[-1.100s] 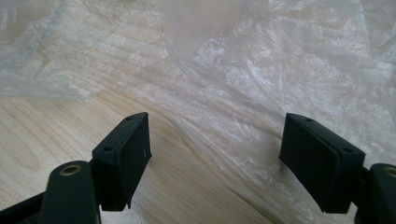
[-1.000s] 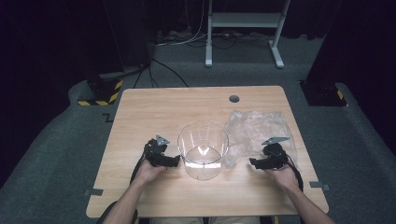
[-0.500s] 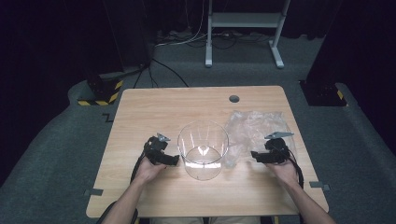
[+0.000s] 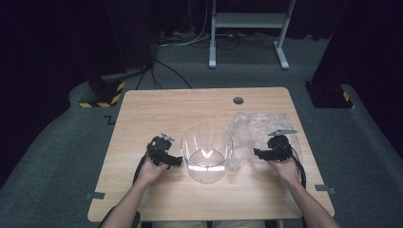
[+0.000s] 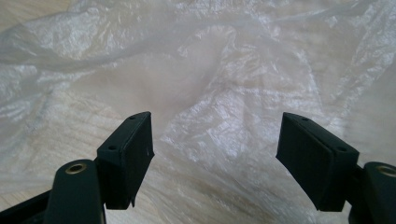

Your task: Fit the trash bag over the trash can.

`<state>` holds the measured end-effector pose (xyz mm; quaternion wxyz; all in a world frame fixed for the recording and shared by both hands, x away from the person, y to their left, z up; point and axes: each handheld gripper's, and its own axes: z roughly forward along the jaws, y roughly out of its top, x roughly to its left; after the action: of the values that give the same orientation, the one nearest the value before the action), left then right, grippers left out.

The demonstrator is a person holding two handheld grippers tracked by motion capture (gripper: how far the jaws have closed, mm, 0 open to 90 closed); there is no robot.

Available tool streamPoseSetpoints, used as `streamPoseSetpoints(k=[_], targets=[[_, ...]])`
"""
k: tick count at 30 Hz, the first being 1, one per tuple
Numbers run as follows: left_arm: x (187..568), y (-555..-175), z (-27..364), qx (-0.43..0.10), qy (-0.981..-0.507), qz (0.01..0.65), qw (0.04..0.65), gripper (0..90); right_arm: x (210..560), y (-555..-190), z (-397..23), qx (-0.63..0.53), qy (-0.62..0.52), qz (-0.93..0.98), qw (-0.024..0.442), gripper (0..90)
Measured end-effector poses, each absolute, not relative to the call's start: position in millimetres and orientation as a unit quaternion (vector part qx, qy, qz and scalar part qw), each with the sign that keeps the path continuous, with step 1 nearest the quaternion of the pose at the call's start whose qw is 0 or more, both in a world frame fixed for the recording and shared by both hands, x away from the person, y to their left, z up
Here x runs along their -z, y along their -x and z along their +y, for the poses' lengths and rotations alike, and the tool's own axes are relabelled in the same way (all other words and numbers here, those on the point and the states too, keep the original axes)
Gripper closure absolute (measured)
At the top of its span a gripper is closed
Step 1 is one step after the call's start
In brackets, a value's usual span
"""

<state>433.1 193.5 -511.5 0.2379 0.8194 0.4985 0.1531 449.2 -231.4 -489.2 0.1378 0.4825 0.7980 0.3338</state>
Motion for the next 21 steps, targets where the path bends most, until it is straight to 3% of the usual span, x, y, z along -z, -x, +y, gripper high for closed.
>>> streamPoseSetpoints(k=[12, 21], targets=[[503, -435, 193, -0.142, -0.827, 0.505, 0.201, 11.6, 484, -462, -223, -0.364, -0.490, 0.780, 0.139, 24.6], [495, -434, 198, -0.117, -0.824, 0.514, 0.207, 14.8, 477, -471, -217, -0.384, -0.494, 0.769, 0.135, 22.8]])
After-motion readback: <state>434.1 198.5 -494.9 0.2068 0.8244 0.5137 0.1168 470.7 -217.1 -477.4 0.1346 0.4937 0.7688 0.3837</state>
